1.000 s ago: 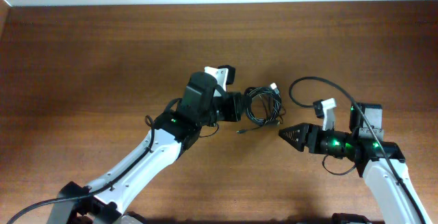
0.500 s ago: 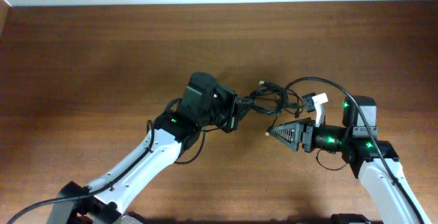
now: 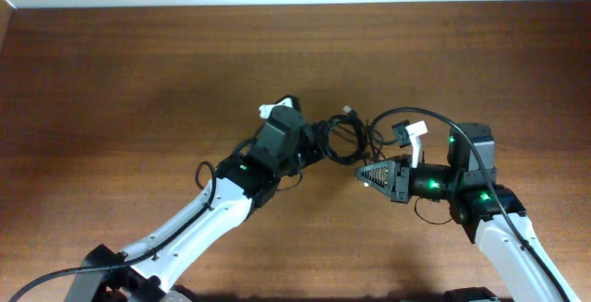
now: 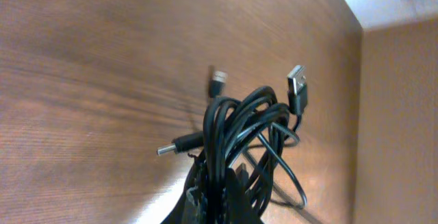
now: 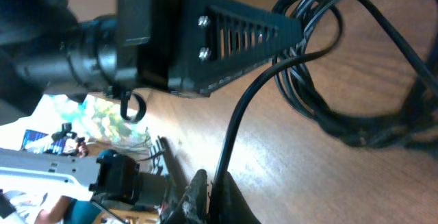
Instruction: Untangle cables
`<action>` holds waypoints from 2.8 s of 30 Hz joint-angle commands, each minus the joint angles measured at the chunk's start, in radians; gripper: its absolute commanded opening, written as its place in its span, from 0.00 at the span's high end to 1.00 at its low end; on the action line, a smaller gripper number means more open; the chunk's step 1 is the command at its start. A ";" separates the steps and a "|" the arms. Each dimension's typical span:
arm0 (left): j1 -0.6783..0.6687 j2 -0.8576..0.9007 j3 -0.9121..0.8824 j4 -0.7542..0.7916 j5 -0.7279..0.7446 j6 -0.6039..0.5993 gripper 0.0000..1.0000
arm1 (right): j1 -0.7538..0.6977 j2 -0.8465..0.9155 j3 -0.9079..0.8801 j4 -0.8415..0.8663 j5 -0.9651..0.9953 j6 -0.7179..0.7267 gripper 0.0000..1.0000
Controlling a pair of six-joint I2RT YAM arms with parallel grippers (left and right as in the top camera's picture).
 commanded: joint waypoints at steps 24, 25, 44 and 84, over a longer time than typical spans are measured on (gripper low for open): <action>-0.081 -0.016 0.007 0.147 -0.037 -0.288 1.00 | 0.002 -0.167 0.103 -0.169 0.432 0.017 0.01; -0.081 -0.016 0.007 0.147 -0.040 -0.314 1.00 | 0.002 -0.198 0.103 -0.188 0.439 0.017 0.01; -0.082 -0.016 0.006 0.106 0.002 -0.542 1.00 | 0.005 0.196 0.103 -0.267 0.287 0.261 0.50; -0.084 -0.016 0.006 0.172 0.032 -0.451 1.00 | 0.004 0.001 0.103 -0.240 0.423 0.116 0.49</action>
